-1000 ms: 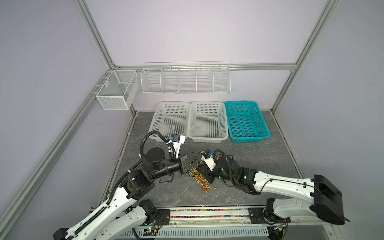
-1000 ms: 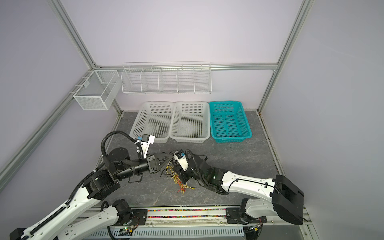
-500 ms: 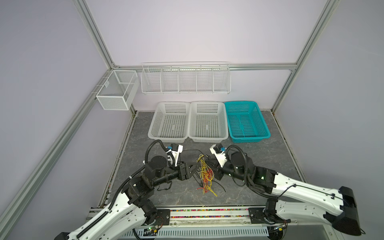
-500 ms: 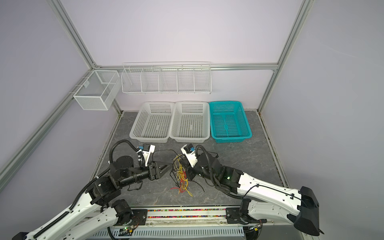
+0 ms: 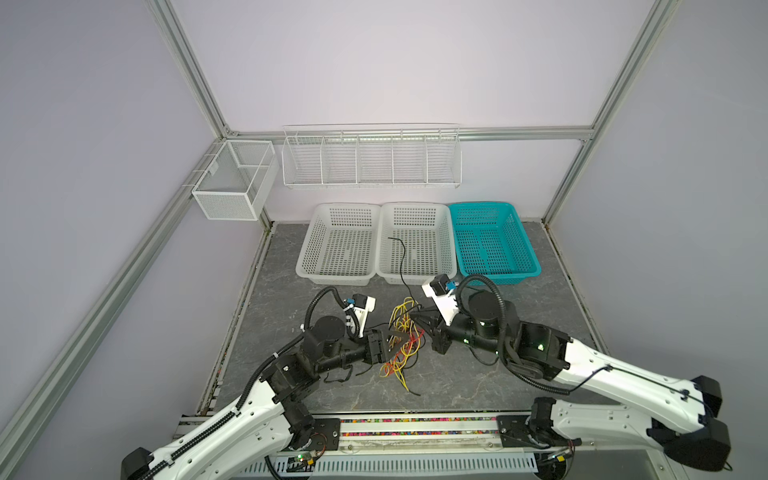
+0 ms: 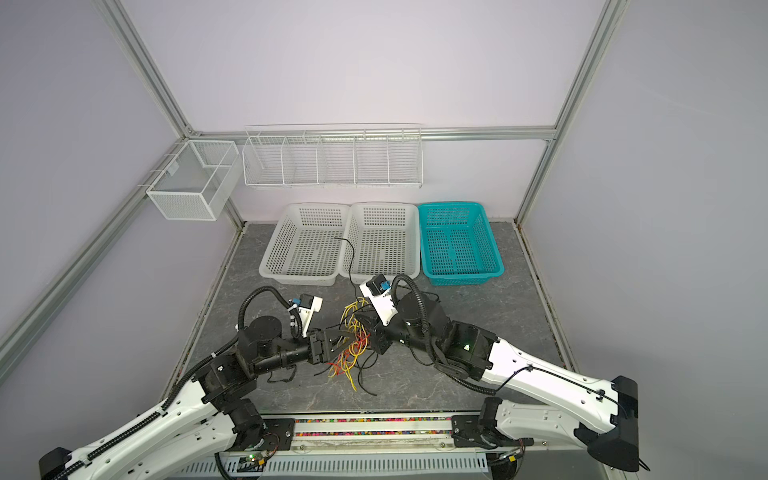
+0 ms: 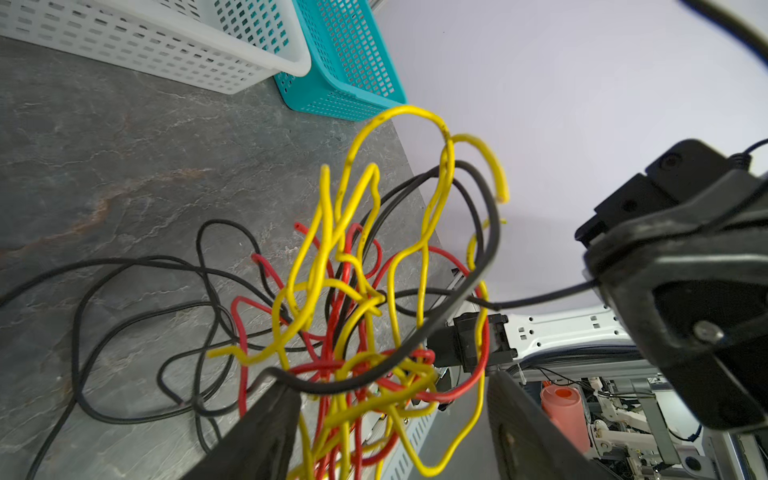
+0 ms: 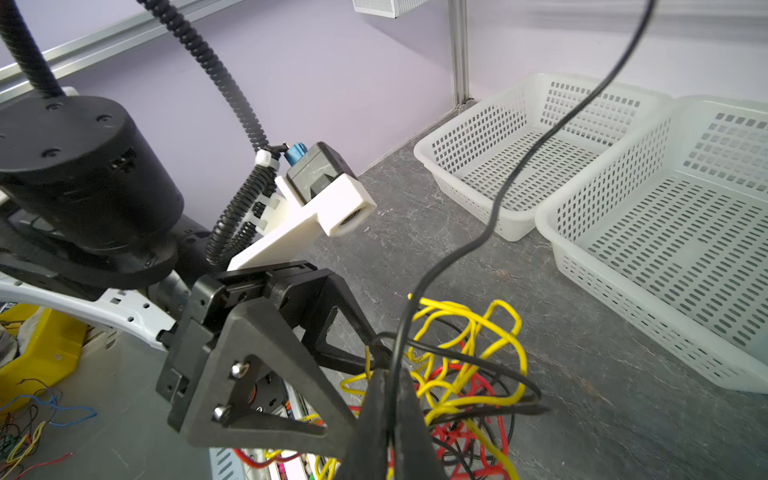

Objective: Untangle the cables

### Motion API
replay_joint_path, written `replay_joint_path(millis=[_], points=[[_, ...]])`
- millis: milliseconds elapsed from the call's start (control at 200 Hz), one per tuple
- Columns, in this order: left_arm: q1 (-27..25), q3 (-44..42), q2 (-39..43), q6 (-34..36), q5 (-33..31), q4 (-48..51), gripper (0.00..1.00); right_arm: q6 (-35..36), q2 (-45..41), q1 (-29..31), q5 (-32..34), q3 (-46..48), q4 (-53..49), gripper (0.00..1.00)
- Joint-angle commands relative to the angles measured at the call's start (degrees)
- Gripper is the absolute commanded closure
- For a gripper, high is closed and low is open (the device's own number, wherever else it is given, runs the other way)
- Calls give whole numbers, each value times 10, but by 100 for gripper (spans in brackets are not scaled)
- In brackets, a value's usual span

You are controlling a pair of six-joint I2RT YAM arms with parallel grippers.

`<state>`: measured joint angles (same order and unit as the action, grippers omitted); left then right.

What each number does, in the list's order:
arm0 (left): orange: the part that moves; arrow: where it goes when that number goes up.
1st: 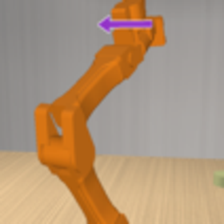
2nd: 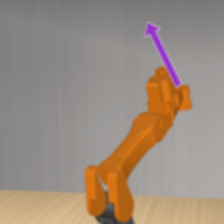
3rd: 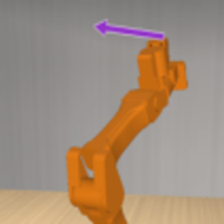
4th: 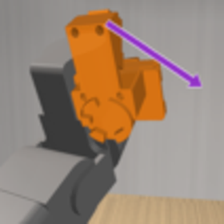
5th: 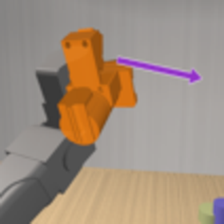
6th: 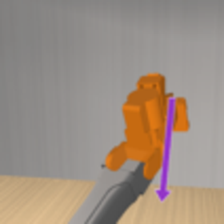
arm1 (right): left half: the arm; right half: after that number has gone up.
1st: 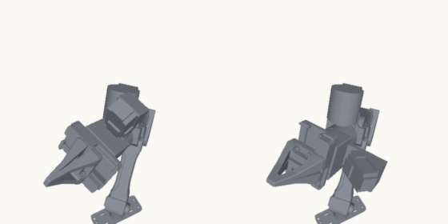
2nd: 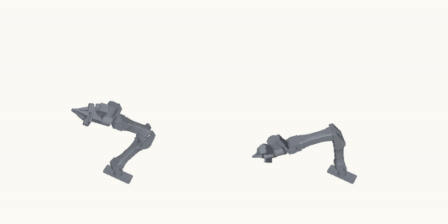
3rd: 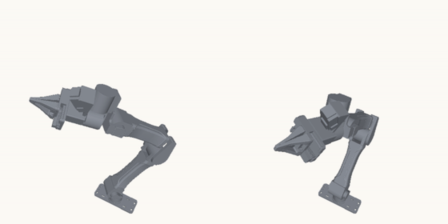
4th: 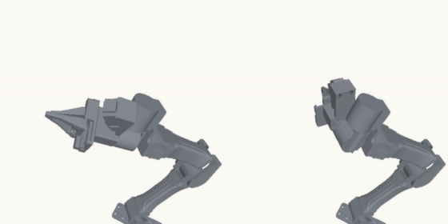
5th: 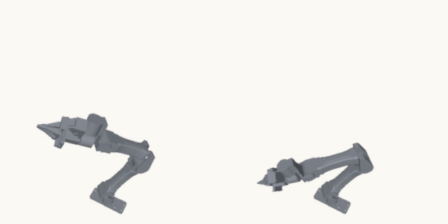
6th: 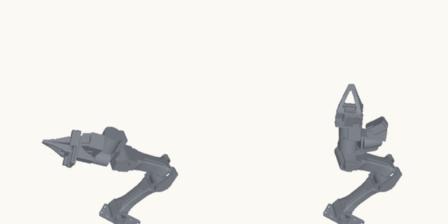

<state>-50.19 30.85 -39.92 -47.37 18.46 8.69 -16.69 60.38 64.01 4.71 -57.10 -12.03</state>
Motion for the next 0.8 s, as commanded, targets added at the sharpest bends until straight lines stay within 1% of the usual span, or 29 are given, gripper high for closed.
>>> replay_joint_path(millis=[0,180,435,520,585,670,795], points=[[-7,-22,-7,-5,2,-31,28,-16,-8,1,-33,-12,26,94],[-20,-37,-29,-9,-4,-63,29,-32,-16,3,-57,5,70,94],[-41,-45,-66,-20,-18,-108,29,-45,-15,2,-96,8,86,94],[-42,-46,-72,-21,-20,-117,31,-51,-12,5,-104,13,94,94],[-42,-50,-72,-23,-24,-120,38,-55,-14,6,-105,15,99,94],[-42,-54,-65,-24,-28,-118,54,-57,-20,6,-100,18,97,94],[-42,-63,-51,-23,-34,-111,72,-60,-32,6,-98,21,91,94]])
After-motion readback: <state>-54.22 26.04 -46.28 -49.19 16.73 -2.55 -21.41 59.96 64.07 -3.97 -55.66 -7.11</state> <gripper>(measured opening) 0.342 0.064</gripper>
